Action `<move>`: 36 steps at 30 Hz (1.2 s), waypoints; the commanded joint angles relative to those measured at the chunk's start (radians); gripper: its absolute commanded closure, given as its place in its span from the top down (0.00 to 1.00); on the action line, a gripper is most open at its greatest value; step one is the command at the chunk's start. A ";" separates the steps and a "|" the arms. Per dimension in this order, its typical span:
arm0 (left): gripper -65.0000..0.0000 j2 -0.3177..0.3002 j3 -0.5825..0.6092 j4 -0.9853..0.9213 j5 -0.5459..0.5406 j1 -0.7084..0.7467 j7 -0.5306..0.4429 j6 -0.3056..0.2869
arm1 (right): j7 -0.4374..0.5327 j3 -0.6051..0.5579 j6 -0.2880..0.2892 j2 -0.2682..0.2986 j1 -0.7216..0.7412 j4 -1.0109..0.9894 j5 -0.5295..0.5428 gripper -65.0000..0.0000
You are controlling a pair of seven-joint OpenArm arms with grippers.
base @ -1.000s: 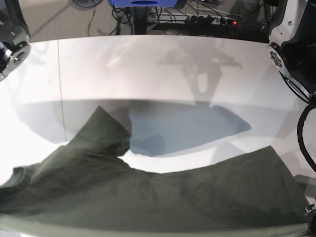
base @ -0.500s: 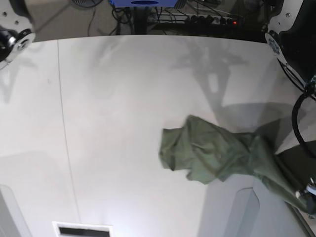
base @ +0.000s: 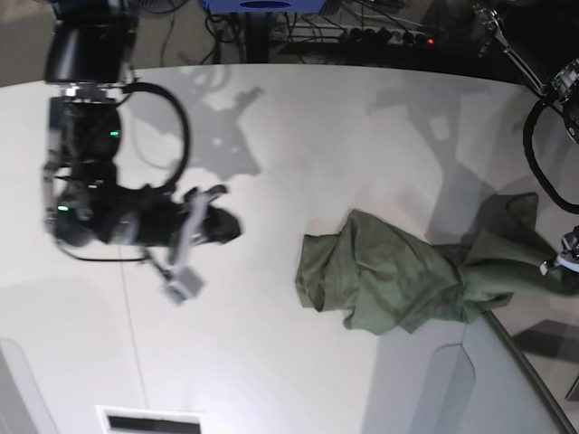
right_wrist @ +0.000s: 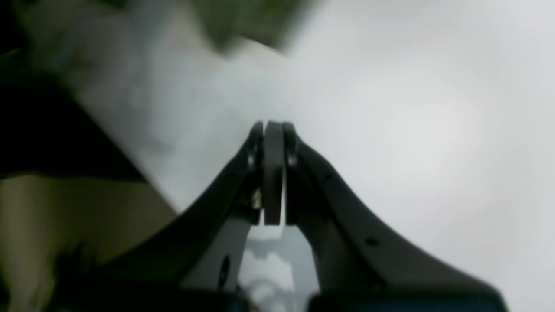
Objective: Layout the t-shirt on the table in an organized manner, then fold the t-shirt properly
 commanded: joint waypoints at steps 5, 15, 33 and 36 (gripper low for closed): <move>0.00 -0.019 -0.041 0.017 -0.009 0.045 -0.021 -0.003 | 0.089 -0.131 -0.002 -0.053 0.083 -0.280 0.009 0.36; 0.00 -0.011 -0.041 0.017 -0.011 0.065 -0.021 -0.001 | 0.459 -0.469 0.002 -0.087 0.246 -0.747 0.013 0.80; 0.00 -0.009 -0.041 0.018 -0.009 0.214 -0.022 0.002 | 0.707 -0.764 -0.015 -0.105 0.408 -0.779 0.012 0.06; 0.00 -0.009 -0.042 0.015 -0.008 0.288 -0.022 0.002 | 0.792 -0.767 -0.101 -0.104 0.431 -0.851 0.006 0.02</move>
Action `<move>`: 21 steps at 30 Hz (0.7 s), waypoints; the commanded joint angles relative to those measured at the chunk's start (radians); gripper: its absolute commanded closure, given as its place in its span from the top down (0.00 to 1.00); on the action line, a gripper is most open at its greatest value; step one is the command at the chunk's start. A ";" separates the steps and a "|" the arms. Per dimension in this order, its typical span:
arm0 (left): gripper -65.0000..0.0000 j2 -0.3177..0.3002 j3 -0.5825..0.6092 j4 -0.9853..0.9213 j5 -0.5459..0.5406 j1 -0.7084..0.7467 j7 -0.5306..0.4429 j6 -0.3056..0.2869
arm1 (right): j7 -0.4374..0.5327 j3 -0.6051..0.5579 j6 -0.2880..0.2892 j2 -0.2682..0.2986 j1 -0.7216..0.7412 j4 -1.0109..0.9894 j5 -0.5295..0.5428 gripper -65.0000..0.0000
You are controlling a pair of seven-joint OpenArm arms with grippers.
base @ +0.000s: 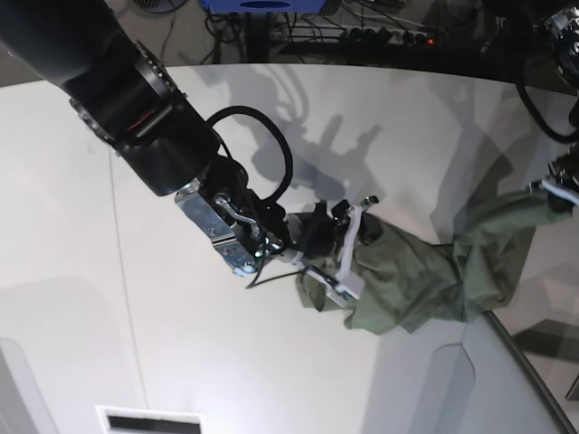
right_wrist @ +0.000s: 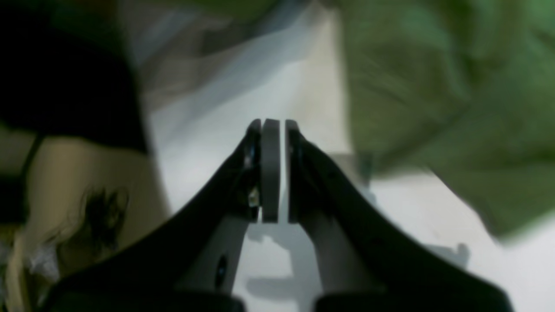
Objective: Layout the t-shirt on the table in an organized manner, then fold the t-shirt properly
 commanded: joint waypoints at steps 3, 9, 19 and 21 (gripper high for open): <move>0.00 -0.013 -0.007 0.009 -0.001 0.095 -0.082 0.005 | 0.066 -0.002 -0.004 -0.003 0.052 -0.065 0.013 0.02; 0.00 0.078 0.004 -0.002 0.244 0.253 -0.293 0.001 | 0.201 -0.002 -0.004 -0.003 0.068 -0.137 0.013 0.02; 0.00 0.173 0.160 -0.035 0.586 0.287 -0.340 0.001 | 0.300 -0.002 -0.010 -0.005 0.082 -0.189 0.013 0.02; 0.00 0.177 0.160 -0.035 0.617 0.284 -0.340 0.001 | 0.339 0.003 -0.011 -0.005 0.094 -0.243 0.013 0.02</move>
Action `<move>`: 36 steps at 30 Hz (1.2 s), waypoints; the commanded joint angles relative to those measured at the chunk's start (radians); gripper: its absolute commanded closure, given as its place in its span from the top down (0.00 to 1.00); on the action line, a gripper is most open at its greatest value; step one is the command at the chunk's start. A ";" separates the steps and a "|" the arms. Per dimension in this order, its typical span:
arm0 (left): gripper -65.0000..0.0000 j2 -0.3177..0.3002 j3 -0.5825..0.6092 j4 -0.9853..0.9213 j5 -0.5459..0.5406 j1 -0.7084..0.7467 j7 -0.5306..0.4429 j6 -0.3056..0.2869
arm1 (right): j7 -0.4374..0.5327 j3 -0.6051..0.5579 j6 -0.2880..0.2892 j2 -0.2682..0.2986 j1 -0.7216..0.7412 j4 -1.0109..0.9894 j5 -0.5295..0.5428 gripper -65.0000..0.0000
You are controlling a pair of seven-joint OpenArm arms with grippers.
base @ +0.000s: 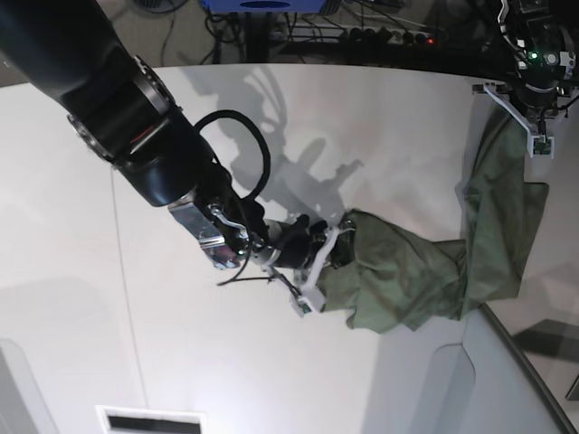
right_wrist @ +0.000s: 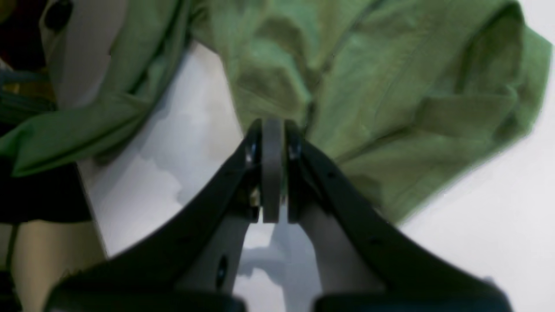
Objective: Layout the t-shirt on the table in an organized manner, then fold the t-shirt properly
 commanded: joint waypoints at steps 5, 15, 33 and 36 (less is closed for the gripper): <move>0.00 -0.010 -0.013 0.016 0.115 0.010 -0.010 0.007 | 0.103 0.010 -0.042 -0.003 0.051 -0.115 0.007 0.02; 0.00 -0.010 -0.013 0.022 0.130 0.068 -0.010 0.007 | 0.134 0.005 -0.197 -0.003 0.052 -0.124 0.007 0.02; 0.56 -0.056 -0.360 0.068 -0.080 0.060 -0.012 0.006 | -0.104 0.007 -0.231 0.041 -0.004 0.146 0.009 0.01; 0.57 -0.090 -0.398 0.069 -0.261 0.063 -0.007 0.004 | -0.142 0.010 -0.229 0.086 -0.026 0.171 0.012 0.01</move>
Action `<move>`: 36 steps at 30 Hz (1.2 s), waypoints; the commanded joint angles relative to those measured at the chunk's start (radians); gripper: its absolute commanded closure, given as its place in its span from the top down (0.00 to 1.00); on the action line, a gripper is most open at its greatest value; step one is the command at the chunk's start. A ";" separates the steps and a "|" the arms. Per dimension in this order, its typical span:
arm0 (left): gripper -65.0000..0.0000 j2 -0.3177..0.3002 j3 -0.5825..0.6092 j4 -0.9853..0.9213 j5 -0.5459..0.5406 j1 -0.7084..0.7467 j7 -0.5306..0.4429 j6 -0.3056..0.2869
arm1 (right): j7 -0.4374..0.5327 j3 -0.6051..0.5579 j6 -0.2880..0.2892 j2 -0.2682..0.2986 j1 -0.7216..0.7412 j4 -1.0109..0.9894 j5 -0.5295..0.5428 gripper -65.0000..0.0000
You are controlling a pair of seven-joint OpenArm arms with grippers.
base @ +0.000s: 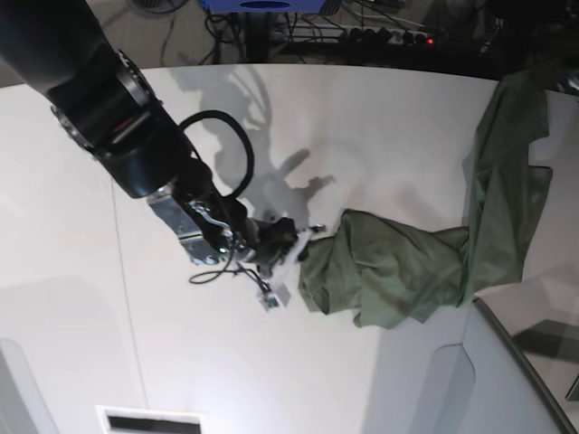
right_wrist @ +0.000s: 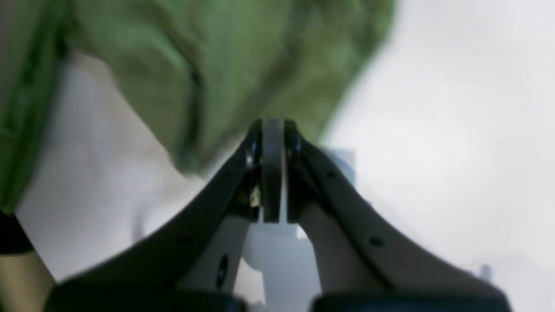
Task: Layout the t-shirt on the table in an organized manner, then fold the t-shirt properly
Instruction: 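Grasp the shirt with the left gripper and drag it toward the right gripper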
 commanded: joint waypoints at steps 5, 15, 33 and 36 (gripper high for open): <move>0.42 -0.040 0.080 0.017 -0.358 -0.026 -0.012 -0.049 | -0.035 0.017 -0.001 0.156 -0.086 0.261 0.015 0.01; 0.00 0.101 0.669 -0.105 -0.043 -0.497 -0.014 0.051 | -0.179 0.454 -0.001 0.353 -0.464 0.764 0.007 0.01; 0.00 0.231 0.774 -0.985 0.449 -0.854 -0.380 0.052 | -0.236 0.600 0.009 0.354 -0.600 0.889 0.005 0.01; 0.00 0.241 0.777 -1.034 0.448 -0.854 -0.400 0.052 | -0.236 0.600 0.009 0.356 -0.602 0.887 0.005 0.01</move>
